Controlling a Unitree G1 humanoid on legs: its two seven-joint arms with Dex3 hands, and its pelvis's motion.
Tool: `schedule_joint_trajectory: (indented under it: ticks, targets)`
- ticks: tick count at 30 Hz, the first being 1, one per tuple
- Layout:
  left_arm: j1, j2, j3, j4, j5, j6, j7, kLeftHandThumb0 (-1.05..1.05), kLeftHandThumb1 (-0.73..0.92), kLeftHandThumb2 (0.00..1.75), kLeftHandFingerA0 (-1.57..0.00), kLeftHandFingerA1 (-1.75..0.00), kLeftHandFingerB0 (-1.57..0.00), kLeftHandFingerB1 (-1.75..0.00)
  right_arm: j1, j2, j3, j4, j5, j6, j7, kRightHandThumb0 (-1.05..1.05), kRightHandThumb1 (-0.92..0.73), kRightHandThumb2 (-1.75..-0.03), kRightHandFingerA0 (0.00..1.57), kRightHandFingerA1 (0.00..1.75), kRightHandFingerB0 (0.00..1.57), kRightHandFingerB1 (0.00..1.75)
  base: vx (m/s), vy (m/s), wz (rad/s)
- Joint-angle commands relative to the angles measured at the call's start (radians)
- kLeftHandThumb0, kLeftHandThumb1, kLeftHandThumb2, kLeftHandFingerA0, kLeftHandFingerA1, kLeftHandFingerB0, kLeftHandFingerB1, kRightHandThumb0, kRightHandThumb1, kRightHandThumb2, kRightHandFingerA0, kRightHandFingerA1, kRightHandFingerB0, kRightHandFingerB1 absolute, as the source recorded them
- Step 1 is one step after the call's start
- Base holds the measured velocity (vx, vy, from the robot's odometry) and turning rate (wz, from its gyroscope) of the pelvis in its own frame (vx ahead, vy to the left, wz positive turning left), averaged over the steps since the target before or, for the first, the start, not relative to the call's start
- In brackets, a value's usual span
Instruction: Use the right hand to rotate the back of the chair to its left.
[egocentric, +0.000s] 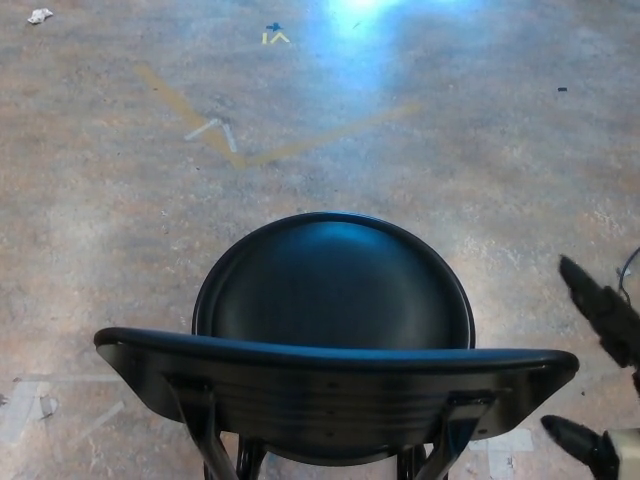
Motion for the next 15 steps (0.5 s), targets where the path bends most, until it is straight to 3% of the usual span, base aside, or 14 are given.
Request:
schedule_joint_trajectory:
  ticks: [1,5,6,15]
  targets:
    - [0.008,0.003,0.008,0.003,-0.005,0.003,-0.006,-0.70,0.85,0.66,-0.53,-0.44,-0.47,-0.39,0.021,0.002,0.041,-0.062,-0.096,0.055,-0.002,-1.02,-0.53,-0.94,0.00,0.00,0.00,0.00,0.00,0.000,0.00]
    - [0.011,0.007,0.006,0.003,0.001,0.000,-0.004,-0.70,0.86,0.66,-0.55,-0.44,-0.49,-0.40,0.025,0.003,0.074,-0.100,-0.071,0.082,0.034,-1.00,-0.51,-0.90,0.00,0.00,0.00,0.00,0.00,0.000,0.00]
    - [0.011,0.007,0.000,0.003,0.007,-0.001,-0.002,-0.71,0.86,0.66,-0.54,-0.43,-0.49,-0.39,0.022,0.008,0.083,-0.109,-0.122,0.075,0.005,-1.01,-0.71,-0.63,0.00,0.00,0.00,0.00,0.00,0.000,0.00]
    - [0.014,0.008,-0.003,0.002,0.005,-0.003,-0.001,-0.70,0.86,0.66,-0.53,-0.43,-0.48,-0.39,0.003,0.036,0.169,-0.143,-0.110,0.153,0.060,-1.02,-0.66,-0.61,0.00,0.00,0.00,0.00,0.00,0.000,0.00]
